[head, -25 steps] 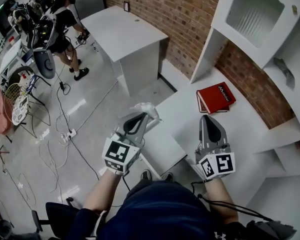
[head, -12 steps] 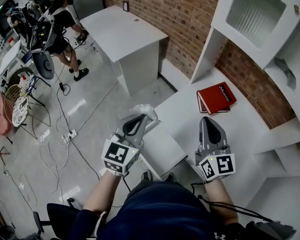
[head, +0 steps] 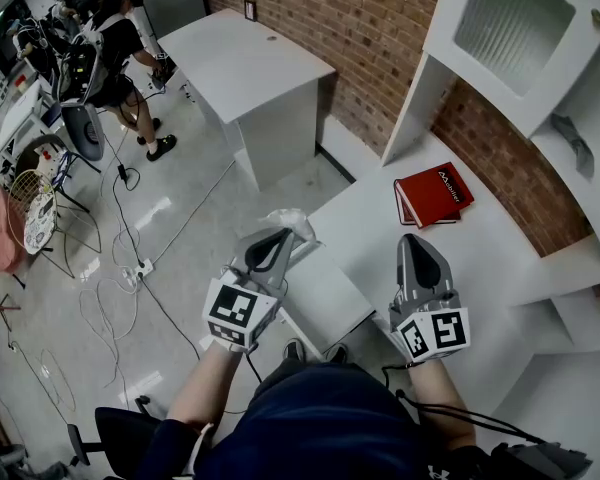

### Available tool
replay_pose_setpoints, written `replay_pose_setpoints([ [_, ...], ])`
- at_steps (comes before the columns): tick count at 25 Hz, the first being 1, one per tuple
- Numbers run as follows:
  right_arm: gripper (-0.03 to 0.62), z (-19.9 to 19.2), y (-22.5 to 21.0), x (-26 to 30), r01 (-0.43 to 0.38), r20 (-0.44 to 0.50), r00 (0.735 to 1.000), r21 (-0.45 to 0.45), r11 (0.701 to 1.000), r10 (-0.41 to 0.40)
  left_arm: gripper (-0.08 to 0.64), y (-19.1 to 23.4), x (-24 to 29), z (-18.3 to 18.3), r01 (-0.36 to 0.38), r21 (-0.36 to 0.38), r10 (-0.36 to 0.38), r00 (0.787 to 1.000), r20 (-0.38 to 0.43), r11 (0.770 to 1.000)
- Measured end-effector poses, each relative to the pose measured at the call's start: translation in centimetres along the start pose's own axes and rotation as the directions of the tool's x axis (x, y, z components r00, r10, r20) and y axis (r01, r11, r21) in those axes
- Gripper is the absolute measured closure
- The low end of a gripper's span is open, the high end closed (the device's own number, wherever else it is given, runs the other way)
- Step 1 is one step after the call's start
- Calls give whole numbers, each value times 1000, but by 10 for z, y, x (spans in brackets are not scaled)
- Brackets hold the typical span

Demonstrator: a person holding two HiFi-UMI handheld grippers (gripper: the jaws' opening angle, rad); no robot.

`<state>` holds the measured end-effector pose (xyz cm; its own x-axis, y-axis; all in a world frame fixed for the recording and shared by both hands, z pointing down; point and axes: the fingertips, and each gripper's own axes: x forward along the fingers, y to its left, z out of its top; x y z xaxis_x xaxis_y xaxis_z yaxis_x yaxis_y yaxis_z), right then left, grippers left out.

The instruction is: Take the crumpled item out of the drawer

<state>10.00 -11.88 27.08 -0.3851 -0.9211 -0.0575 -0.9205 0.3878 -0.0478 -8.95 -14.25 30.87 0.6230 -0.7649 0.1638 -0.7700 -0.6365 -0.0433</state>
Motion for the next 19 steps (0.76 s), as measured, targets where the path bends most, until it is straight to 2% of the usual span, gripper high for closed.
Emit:
replay_pose_setpoints([
  [19, 591, -1, 4, 4, 6, -5, 1000, 5, 1000, -6, 555, 2, 3, -4, 25, -7, -25, 1000, -11, 1000],
])
